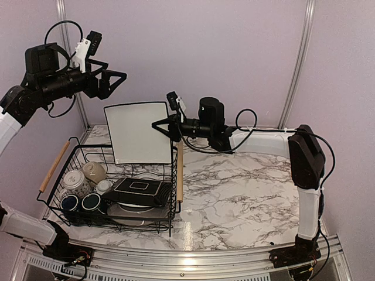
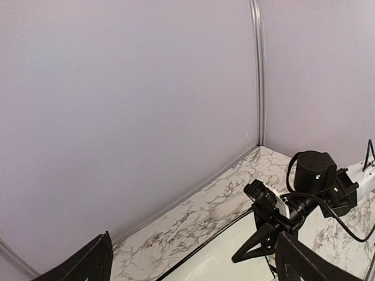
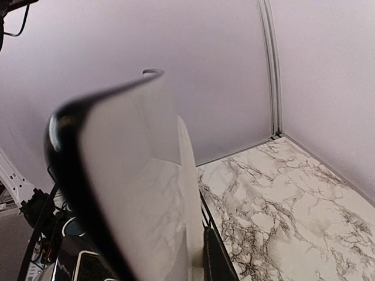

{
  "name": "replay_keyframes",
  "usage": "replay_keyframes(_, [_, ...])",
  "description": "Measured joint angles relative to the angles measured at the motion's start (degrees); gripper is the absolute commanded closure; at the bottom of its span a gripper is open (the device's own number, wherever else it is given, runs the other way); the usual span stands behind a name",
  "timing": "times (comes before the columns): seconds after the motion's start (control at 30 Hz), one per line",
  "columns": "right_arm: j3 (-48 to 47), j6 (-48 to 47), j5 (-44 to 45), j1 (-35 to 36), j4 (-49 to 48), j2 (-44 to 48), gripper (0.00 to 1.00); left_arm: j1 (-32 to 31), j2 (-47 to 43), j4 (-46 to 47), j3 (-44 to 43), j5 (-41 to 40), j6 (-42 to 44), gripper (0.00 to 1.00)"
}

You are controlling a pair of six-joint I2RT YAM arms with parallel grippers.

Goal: Unload the mixed dishes from the dish rack
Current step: Place the plate in the corner of the board.

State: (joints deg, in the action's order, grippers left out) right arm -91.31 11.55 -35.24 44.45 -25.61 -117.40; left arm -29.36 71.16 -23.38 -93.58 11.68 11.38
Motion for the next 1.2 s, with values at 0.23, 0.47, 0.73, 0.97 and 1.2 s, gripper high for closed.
replay_keyframes(0.23, [-4.63, 15.98, 2.4, -0.46, -0.55, -0.07, 1.0, 0.04, -12.11, 6.23, 11.78, -13.68, -11.26, 0.01])
replay_keyframes(0.47, [-3.34, 31.15, 5.49, -5.01, -4.0, 3.17, 1.0, 0.04, -21.7, 10.01, 20.76, -19.87, -17.57, 0.01])
replay_keyframes(0.73, [23.28, 41.86, 11.15, -23.91, -7.87, 20.92, 1.0, 0.04, -20.11, 9.7, 26.38, -21.03, -20.26, 0.01])
replay_keyframes(0.97, [39.93, 48.87, 17.07, -39.67, -8.13, 29.62, 1.0, 0.04, -16.7, 9.31, 29.92, -18.56, -21.99, 0.01])
replay_keyframes(1.2, [45.2, 54.75, 22.01, -42.05, -9.81, 23.71, 1.0, 0.04, -16.02, 9.38, 30.95, -15.17, -24.55, 0.01])
